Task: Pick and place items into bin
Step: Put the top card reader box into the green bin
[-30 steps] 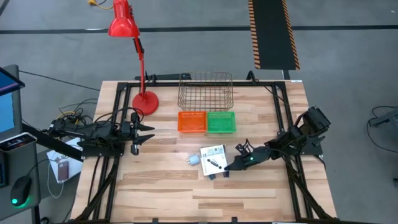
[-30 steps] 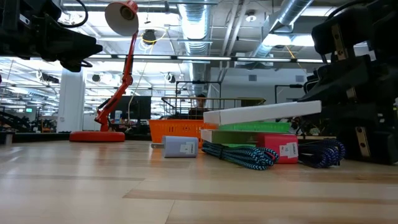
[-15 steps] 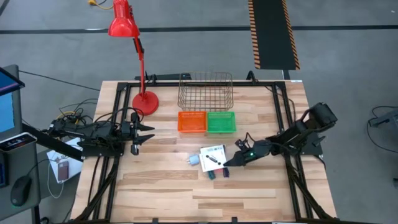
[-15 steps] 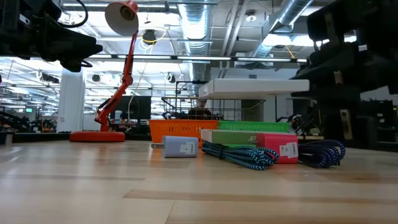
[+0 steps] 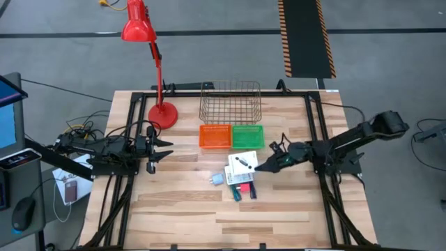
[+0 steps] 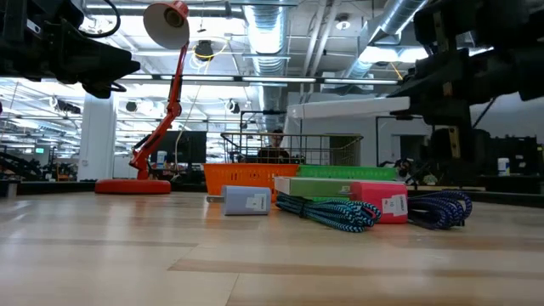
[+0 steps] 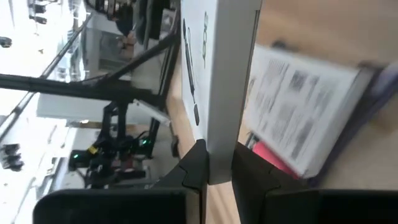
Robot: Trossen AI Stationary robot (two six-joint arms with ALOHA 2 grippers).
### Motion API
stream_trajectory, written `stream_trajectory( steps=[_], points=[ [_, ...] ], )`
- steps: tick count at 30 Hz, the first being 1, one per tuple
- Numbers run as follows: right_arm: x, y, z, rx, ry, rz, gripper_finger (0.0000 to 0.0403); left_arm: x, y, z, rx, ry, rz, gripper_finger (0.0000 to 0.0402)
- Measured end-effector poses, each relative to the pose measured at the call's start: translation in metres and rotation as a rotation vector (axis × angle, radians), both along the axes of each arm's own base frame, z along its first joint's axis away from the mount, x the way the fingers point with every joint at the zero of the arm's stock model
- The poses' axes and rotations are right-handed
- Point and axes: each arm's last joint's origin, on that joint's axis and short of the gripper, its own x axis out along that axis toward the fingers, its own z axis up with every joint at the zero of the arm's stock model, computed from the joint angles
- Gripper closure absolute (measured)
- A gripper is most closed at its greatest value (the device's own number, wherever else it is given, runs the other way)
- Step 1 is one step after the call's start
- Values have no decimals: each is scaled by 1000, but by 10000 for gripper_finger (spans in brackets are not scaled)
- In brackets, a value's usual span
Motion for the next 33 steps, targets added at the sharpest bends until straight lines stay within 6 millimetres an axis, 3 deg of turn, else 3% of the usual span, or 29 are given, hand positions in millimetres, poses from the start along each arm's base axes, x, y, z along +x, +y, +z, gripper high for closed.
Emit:
stream_trajectory(
  steps=[15, 33],
  points=[
    [-30, -54, 24, -173, -32, -40, 361, 0, 0, 0, 0, 0, 0, 274],
    [-31, -91, 4, -173, 79, -72, 360, 0, 0, 0, 0, 0, 1, 274]
  ],
)
